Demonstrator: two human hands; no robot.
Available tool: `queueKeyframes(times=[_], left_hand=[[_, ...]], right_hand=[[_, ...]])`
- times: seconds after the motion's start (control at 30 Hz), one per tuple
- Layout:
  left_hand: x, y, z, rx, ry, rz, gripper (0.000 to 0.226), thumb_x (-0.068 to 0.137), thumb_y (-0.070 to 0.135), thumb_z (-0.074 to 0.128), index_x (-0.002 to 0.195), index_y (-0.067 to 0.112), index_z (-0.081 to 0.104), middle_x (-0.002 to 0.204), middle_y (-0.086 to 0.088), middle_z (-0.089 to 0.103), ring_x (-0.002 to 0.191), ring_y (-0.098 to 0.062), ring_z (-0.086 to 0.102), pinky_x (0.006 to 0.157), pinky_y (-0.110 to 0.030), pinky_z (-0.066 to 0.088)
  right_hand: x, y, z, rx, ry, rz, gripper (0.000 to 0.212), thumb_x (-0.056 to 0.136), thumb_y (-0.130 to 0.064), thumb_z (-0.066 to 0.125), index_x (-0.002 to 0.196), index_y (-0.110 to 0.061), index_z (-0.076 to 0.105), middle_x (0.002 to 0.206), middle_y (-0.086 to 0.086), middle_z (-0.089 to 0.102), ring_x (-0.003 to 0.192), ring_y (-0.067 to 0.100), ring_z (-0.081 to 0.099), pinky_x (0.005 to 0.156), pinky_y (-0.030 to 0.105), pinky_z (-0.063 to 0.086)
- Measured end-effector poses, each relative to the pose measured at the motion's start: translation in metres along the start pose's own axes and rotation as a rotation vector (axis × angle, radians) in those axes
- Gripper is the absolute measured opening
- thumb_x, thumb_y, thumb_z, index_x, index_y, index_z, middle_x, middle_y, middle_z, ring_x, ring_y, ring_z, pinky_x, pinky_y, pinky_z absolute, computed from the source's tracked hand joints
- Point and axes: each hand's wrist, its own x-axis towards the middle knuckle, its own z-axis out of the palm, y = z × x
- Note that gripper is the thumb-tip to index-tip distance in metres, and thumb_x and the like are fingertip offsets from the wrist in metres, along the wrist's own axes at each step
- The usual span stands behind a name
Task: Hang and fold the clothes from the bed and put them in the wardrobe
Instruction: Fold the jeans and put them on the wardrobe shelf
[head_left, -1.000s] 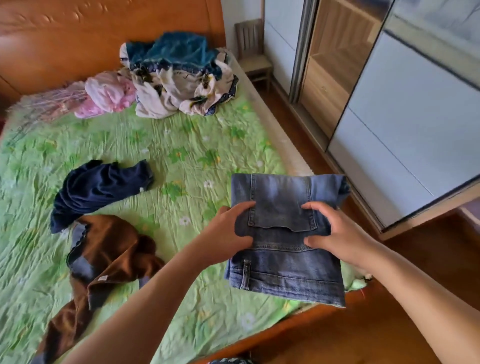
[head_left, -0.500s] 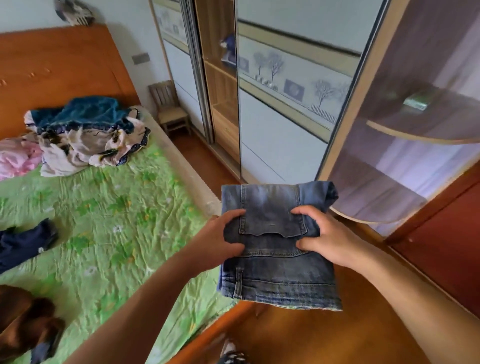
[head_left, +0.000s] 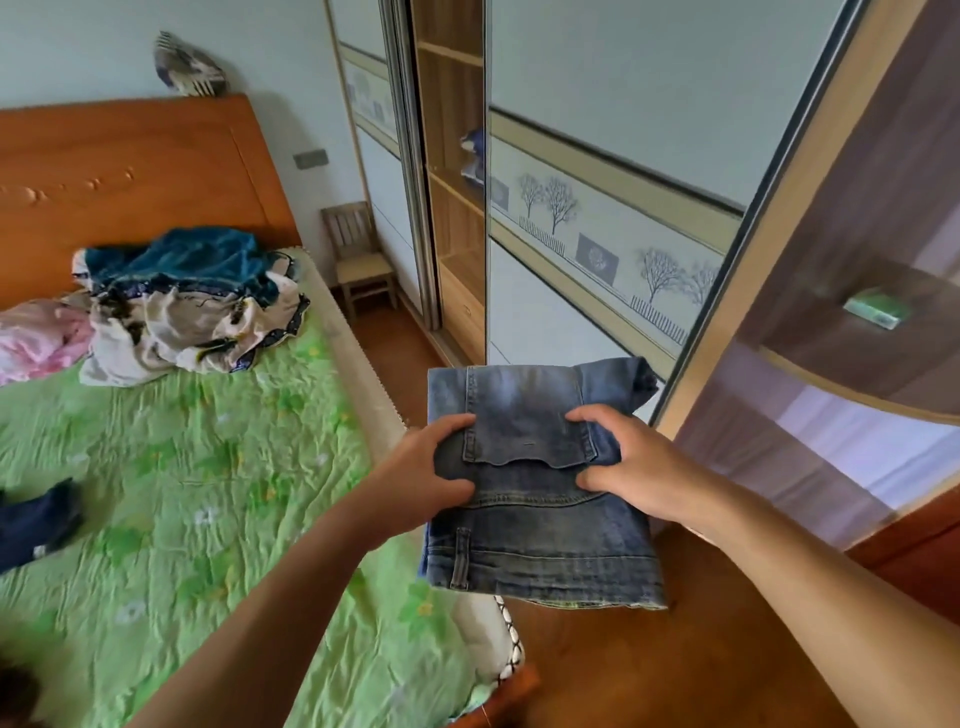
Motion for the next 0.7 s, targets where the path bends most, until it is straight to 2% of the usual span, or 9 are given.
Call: queueKeyframes(times=[0.1,0.2,0.33,0.43,0.5,0.6,0.7], left_hand=[[0.021,0.010,-0.004,0.033,0.027,-0.022,0.075,0.079,0.014,0.073,0.144,0.041,0.045,0.131,-0.002,0.045,0.110,-0.016,0.059,0.088,-0.025,0.055],[0.037,0.015,-0.008,0.048,0.065,-0.061,0.077,0.077,0.016,0.074,0.143,0.041,0.045,0.130,-0.003,0.048,0.108,-0.017,0.060,0.090,-0.032,0.057],[0.052,0.023,-0.007,0.090,0.139,-0.120,0.080,0.072,0.021,0.074,0.144,0.040,0.044,0.130,-0.004,0.052,0.104,-0.017,0.064,0.089,-0.033,0.057],[0.059,0.033,0.004,0.103,0.195,-0.167,0.080,0.075,0.018,0.075,0.147,0.034,0.043,0.129,-0.005,0.050,0.102,-0.018,0.064,0.085,-0.030,0.058],[0.062,0.038,0.012,0.126,0.248,-0.208,0.084,0.071,0.027,0.075,0.147,0.036,0.040,0.130,-0.006,0.048,0.104,-0.020,0.062,0.087,-0.030,0.056],[0.066,0.042,0.018,0.155,0.300,-0.256,0.090,0.062,0.041,0.070,0.146,0.041,0.038,0.130,-0.004,0.047,0.106,-0.022,0.061,0.091,-0.038,0.056],[0.071,0.045,0.018,0.144,0.339,-0.315,0.087,0.067,0.037,0.072,0.147,0.041,0.038,0.128,-0.004,0.044,0.104,-0.023,0.061,0.090,-0.041,0.057]], right_hand=[[0.029,0.000,-0.017,0.002,-0.032,-0.024,0.066,0.080,-0.025,0.076,0.132,-0.051,0.045,0.131,-0.004,0.055,0.111,0.015,0.059,0.095,0.038,0.051],[0.057,0.000,-0.028,0.011,-0.102,-0.060,0.068,0.082,-0.023,0.076,0.136,-0.047,0.044,0.132,-0.003,0.054,0.110,0.015,0.059,0.093,0.036,0.052],[0.093,0.002,-0.041,-0.020,-0.181,-0.122,0.070,0.082,-0.022,0.075,0.140,-0.043,0.043,0.133,-0.002,0.051,0.110,0.016,0.057,0.086,0.032,0.050],[0.119,0.005,-0.052,-0.097,-0.214,-0.199,0.072,0.079,-0.023,0.074,0.141,-0.040,0.043,0.135,0.001,0.050,0.112,0.020,0.057,0.091,0.036,0.052],[0.133,0.005,-0.060,-0.151,-0.231,-0.254,0.074,0.078,-0.024,0.074,0.143,-0.039,0.042,0.137,0.003,0.048,0.115,0.022,0.056,0.093,0.037,0.052],[0.154,0.004,-0.066,-0.218,-0.253,-0.317,0.073,0.079,-0.024,0.073,0.144,-0.037,0.042,0.137,0.005,0.047,0.116,0.024,0.056,0.094,0.036,0.050],[0.170,0.002,-0.063,-0.222,-0.293,-0.357,0.072,0.075,-0.031,0.071,0.141,-0.040,0.043,0.136,0.006,0.049,0.113,0.025,0.058,0.094,0.040,0.052]])
